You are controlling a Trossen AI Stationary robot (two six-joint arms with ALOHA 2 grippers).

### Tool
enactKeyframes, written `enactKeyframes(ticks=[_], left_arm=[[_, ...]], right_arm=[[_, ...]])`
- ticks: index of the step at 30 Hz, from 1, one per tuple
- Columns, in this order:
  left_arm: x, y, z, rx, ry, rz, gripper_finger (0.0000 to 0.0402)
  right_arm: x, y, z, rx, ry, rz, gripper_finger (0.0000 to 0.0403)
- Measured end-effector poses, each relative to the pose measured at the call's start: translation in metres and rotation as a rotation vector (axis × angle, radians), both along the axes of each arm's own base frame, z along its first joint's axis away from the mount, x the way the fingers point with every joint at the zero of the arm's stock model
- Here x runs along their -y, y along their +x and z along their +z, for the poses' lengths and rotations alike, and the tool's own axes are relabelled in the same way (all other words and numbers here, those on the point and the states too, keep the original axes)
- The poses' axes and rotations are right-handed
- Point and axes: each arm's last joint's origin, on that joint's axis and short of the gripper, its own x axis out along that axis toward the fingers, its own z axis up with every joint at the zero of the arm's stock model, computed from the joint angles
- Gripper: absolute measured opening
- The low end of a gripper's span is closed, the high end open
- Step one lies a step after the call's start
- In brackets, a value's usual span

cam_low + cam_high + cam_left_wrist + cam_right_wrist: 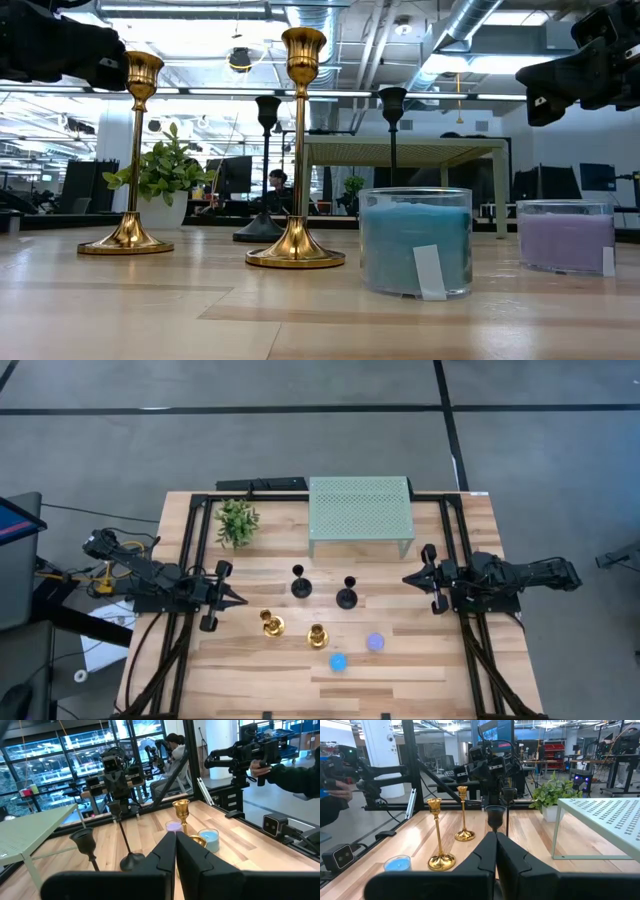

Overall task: Pick & Place candle stick holders
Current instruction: Put the gold candle holder on the shelf

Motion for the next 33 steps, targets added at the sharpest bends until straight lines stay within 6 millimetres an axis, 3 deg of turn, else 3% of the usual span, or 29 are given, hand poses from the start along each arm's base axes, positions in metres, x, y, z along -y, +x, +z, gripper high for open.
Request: enactKeyframes(ticks=[13, 18, 33], left_arm=[[0.0, 0.0, 0.001, 0.009, 0.003, 0.002, 0.0012], [-0.001, 0.0, 0.001, -0.017, -0.099, 0.033, 0.0009], [0.003, 0.018, -0.027, -0.323, -0.167, 0.2, 0.0003]], right_arm=[[0.0, 0.0, 0.0, 0.0, 0.0, 0.0, 0.0], [0.0, 0.0, 0.0, -0.001, 0.005, 0.0, 0.0], [0.002, 0.0, -0.001, -0.01, 0.08, -0.063, 0.0]])
